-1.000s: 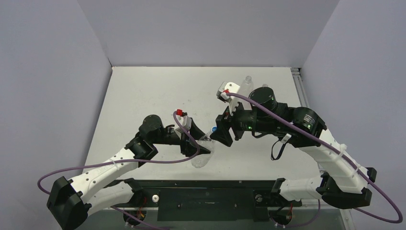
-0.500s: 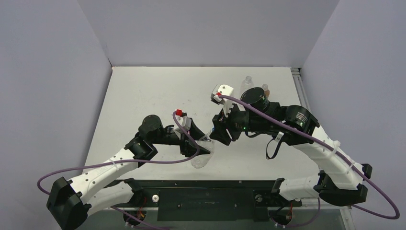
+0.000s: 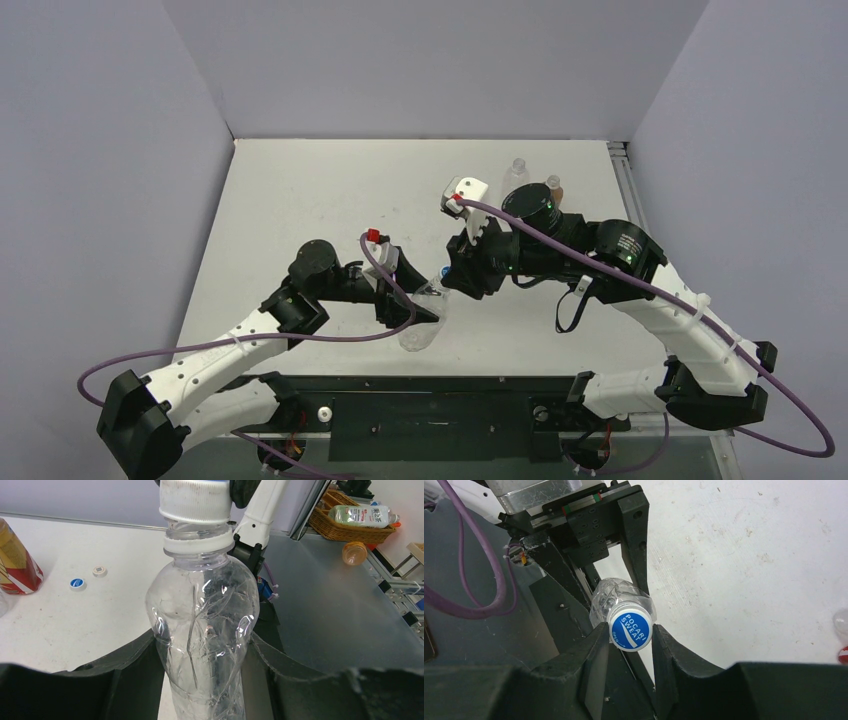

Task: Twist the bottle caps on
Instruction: Screw the bottle cap onto the plastic bottle.

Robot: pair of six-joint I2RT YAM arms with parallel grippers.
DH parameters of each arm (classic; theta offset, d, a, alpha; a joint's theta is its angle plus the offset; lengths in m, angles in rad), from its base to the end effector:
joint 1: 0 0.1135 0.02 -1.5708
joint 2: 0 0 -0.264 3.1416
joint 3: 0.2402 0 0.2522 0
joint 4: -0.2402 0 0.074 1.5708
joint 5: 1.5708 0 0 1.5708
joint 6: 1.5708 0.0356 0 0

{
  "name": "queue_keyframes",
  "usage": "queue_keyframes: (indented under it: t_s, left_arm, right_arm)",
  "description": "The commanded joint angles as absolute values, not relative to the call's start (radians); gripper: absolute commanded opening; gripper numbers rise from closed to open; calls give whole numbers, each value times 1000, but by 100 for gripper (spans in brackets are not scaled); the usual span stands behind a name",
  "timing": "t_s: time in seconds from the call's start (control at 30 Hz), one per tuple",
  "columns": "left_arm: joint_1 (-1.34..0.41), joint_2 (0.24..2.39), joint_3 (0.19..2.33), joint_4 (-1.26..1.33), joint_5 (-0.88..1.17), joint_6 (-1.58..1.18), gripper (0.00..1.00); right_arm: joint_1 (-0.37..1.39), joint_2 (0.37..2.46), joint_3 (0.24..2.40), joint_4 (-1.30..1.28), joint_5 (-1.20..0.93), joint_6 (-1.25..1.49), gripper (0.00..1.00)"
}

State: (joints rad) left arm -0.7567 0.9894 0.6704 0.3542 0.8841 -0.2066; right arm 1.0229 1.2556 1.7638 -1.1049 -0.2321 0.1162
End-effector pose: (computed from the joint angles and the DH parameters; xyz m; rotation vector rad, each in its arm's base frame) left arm 0.1432 -0.1731 0.3177 1.1599 1.2938 -1.4031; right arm 0.1039 0.1859 0.4751 -1.1295 1.9957 0.8783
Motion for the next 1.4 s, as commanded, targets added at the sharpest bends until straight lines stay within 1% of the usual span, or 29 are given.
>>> queue_keyframes:
  t_s: [0.0, 0.13, 0.27, 0.5, 0.73, 0.97, 1.13, 1.27, 1.37]
  left_arm:
    - [-749, 970, 709, 379, 913, -215, 12]
    - [-750, 960, 717, 374, 913, -198, 12]
    - [-751, 934, 716, 373, 893, -168, 12]
    - [-753, 912, 724, 376, 877, -138, 12]
    - [-764, 905, 732, 371, 817, -113, 12]
    - [-789, 903, 736, 400, 551, -67, 12]
    - [-813, 907, 737, 436, 397, -38, 12]
    - [-837, 911, 738, 460, 257, -8, 11]
    - [-866, 922, 750, 463, 130, 33, 11]
  right_arm:
    - [1031, 1257, 1796, -1094, -200, 123, 27]
    - [1029, 1264, 1792, -1095, -212, 137, 20]
    - [1023, 1265, 1781, -1088, -261, 156, 18]
    - [1004, 1267, 1754, -1083, -361, 191, 17]
    - [1002, 1285, 1747, -1092, -353, 227, 17]
    - [1002, 1332, 1748, -1064, -259, 301, 16]
    - [1002, 1373, 1770, -1047, -208, 374, 15]
    - [991, 1410, 1794, -1045, -170, 437, 12]
    - [978, 1448, 1834, -1067, -117, 501, 11]
